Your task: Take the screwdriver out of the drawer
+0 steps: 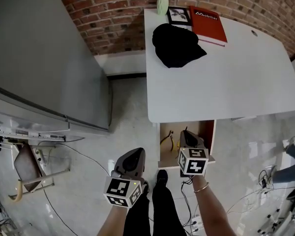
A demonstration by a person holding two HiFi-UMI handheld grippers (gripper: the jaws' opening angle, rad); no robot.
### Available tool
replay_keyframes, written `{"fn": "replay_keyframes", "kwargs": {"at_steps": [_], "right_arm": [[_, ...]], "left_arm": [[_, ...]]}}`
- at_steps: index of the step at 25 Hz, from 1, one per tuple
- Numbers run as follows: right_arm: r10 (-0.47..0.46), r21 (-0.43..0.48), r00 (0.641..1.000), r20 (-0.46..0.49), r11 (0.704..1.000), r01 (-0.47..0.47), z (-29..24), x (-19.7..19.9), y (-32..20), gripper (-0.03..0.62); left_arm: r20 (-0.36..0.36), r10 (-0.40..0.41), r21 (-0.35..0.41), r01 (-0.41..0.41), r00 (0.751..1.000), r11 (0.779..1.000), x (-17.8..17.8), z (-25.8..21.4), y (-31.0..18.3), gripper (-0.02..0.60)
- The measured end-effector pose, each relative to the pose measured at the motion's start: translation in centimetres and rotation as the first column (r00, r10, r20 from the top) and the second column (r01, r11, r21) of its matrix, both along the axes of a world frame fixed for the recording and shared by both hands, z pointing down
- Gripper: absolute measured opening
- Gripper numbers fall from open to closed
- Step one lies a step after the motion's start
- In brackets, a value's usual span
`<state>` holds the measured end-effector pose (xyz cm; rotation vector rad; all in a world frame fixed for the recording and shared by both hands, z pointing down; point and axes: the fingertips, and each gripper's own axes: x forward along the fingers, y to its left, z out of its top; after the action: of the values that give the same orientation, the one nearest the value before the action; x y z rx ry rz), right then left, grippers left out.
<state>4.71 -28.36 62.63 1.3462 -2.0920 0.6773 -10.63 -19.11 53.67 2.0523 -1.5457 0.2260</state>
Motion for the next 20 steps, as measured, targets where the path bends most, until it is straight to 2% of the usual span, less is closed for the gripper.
{"fn": "replay_keyframes", "kwargs": {"at_steps": [4,12,20], "right_arm": [[0.032,0.062,0.998,0.061,0.997,-0.036,-4.9,0.0,0.6,0.014],[0.039,0.162,0.993,0.109,0.985,-0.057,-12.4,1.0,3.9,0.014],[0.074,0.211,0.980,0.185,0.971,-0.113,-18.9,2.4,8.3,0.014]], "left_arm": [[0.002,0.026,0.025,-0.026,1.000,0.999,-0.2,-2.0,-0.4,-0.008],[0.016,0.085,0.082,-0.087,0.996,0.993,1.0,-5.6,-0.4,-0.008],[0.027,0.122,0.113,-0.124,0.992,0.986,2.2,-8.4,0.9,-0.008]]}}
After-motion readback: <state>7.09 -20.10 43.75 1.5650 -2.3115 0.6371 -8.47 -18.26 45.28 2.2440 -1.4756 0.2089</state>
